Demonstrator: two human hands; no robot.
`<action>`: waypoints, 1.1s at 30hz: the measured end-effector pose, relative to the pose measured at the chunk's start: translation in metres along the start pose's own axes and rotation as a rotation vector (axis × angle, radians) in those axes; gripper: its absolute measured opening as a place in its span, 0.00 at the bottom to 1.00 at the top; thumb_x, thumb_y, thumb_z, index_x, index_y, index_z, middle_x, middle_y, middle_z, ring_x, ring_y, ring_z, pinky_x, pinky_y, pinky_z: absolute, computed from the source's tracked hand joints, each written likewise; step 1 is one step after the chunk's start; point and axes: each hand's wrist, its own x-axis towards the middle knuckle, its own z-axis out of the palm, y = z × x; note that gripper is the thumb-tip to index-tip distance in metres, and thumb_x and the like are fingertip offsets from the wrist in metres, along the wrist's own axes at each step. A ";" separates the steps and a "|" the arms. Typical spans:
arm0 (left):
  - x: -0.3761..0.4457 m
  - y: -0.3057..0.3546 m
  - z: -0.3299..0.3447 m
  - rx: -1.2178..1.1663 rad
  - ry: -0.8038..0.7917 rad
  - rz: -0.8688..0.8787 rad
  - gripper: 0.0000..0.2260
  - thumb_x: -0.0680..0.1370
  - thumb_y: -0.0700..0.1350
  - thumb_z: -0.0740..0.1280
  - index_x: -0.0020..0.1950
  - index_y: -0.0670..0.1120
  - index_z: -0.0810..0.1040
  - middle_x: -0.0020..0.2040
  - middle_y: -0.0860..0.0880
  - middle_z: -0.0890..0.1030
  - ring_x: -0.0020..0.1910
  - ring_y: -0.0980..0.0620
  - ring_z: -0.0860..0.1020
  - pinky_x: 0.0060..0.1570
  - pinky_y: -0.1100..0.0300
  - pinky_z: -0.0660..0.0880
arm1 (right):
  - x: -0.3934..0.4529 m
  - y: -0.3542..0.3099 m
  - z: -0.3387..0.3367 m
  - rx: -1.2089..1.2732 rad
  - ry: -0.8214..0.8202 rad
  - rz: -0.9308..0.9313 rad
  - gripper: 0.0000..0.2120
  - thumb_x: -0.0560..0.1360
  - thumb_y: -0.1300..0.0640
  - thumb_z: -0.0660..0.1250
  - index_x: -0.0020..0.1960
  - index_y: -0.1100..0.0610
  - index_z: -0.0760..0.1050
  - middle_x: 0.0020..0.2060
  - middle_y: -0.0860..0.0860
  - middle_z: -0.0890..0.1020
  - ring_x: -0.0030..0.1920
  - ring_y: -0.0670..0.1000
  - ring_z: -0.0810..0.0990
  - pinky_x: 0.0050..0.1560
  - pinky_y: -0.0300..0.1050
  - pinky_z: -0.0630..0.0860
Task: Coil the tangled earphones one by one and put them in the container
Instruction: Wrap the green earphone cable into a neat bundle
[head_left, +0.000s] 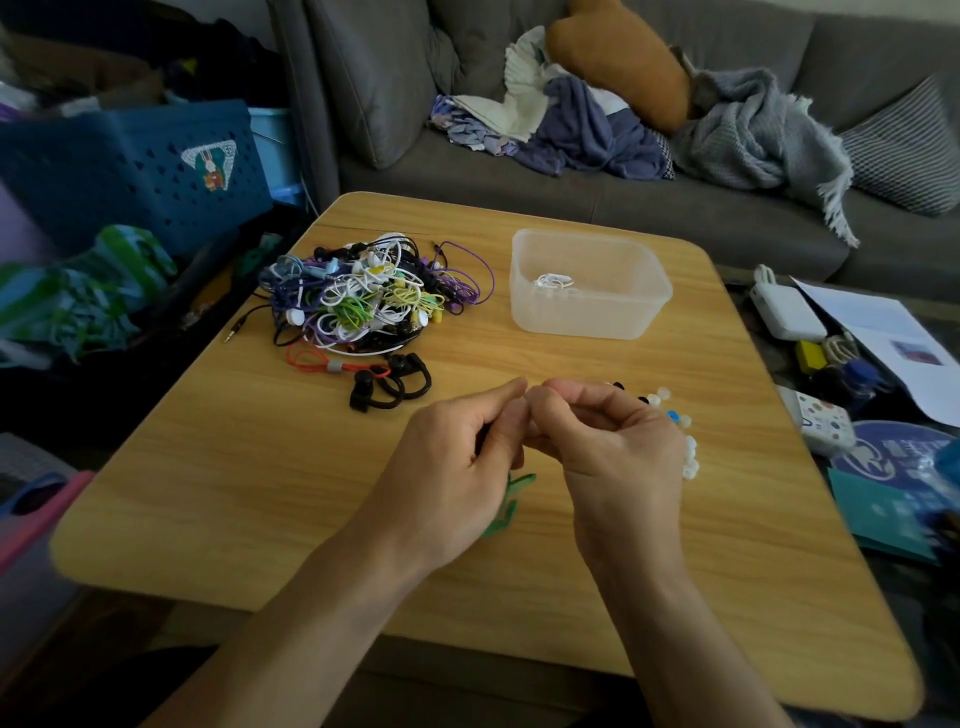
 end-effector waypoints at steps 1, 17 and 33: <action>0.000 0.001 0.000 0.005 -0.001 0.009 0.15 0.82 0.49 0.60 0.64 0.47 0.79 0.32 0.56 0.76 0.33 0.60 0.76 0.36 0.69 0.70 | 0.001 0.000 -0.001 0.007 -0.009 0.009 0.02 0.70 0.68 0.73 0.41 0.64 0.81 0.32 0.58 0.84 0.34 0.53 0.84 0.42 0.50 0.82; 0.005 0.004 0.001 -0.336 0.080 -0.195 0.18 0.82 0.48 0.61 0.39 0.39 0.79 0.29 0.51 0.73 0.31 0.53 0.71 0.34 0.55 0.68 | 0.006 -0.006 -0.011 -0.154 -0.230 -0.152 0.04 0.72 0.62 0.74 0.46 0.58 0.82 0.41 0.53 0.87 0.41 0.47 0.85 0.42 0.37 0.78; 0.010 0.012 0.001 -0.941 0.027 -0.480 0.15 0.81 0.44 0.61 0.37 0.45 0.81 0.29 0.49 0.71 0.25 0.57 0.69 0.24 0.66 0.68 | 0.006 -0.007 -0.012 -0.269 -0.283 -0.391 0.15 0.74 0.66 0.73 0.52 0.48 0.82 0.45 0.47 0.86 0.46 0.48 0.84 0.45 0.45 0.79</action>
